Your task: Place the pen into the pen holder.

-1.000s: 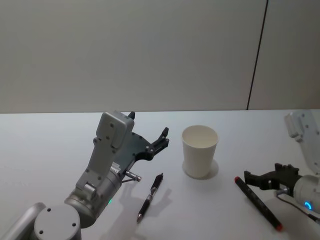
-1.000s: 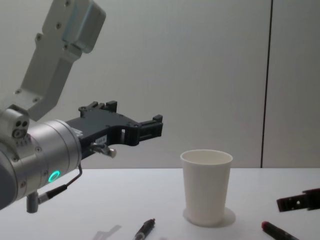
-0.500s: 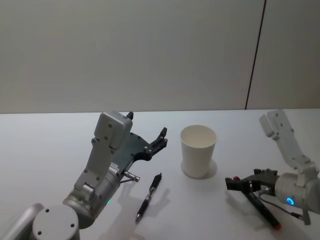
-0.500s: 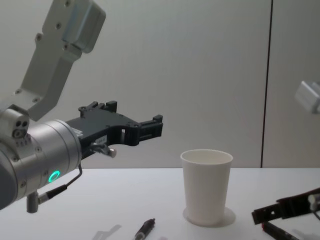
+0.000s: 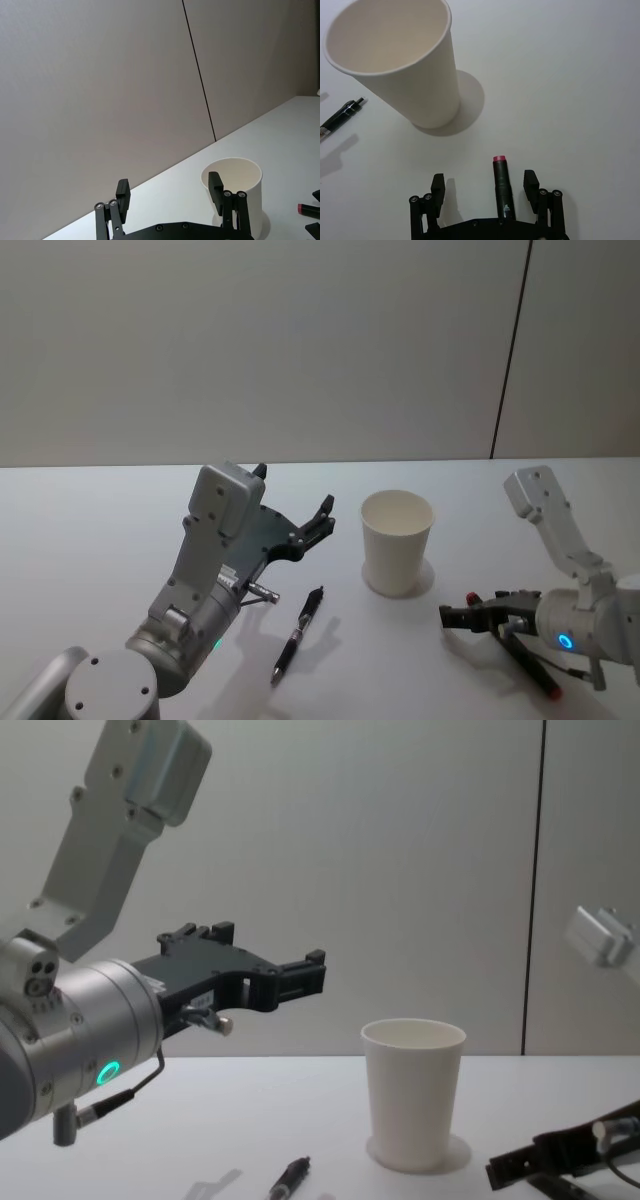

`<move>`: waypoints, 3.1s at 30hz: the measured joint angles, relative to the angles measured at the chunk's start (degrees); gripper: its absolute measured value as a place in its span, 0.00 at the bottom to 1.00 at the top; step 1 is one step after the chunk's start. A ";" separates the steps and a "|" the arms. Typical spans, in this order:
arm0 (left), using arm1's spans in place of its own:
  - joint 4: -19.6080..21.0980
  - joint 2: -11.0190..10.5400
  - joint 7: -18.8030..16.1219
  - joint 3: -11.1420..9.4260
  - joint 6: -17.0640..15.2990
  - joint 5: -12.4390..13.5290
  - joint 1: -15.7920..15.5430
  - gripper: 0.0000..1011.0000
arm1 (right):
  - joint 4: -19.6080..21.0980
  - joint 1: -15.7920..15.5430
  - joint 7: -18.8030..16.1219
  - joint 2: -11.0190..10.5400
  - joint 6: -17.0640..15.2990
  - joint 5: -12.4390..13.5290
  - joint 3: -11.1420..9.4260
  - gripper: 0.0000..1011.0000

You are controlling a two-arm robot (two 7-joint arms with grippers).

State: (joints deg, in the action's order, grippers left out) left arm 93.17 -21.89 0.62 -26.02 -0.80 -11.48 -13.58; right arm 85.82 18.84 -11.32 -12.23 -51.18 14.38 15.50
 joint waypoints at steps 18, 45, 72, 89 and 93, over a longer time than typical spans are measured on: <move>0.00 0.00 0.00 0.00 0.00 0.00 0.00 0.99 | -2.07 0.48 2.58 0.88 -1.10 1.28 -0.93 0.56; 0.00 0.00 0.00 0.00 0.00 0.00 0.00 0.99 | -0.09 -0.41 4.48 1.28 1.12 -0.62 -1.09 0.18; 0.00 0.00 0.00 0.00 0.00 0.00 0.00 0.99 | 6.75 -4.78 5.08 -0.36 20.54 -5.55 -0.65 0.18; 0.00 0.00 0.00 0.00 0.00 0.00 0.00 0.99 | 5.49 -5.19 2.94 -0.74 37.94 -8.24 -0.59 0.18; 0.00 0.00 0.01 0.00 0.00 0.00 0.00 0.99 | 4.42 -4.74 1.75 -0.70 42.45 -8.69 -0.63 0.18</move>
State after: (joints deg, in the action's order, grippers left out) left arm 93.17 -21.89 0.63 -26.03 -0.80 -11.48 -13.59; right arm 90.24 14.10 -9.57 -12.93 -8.74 5.70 14.87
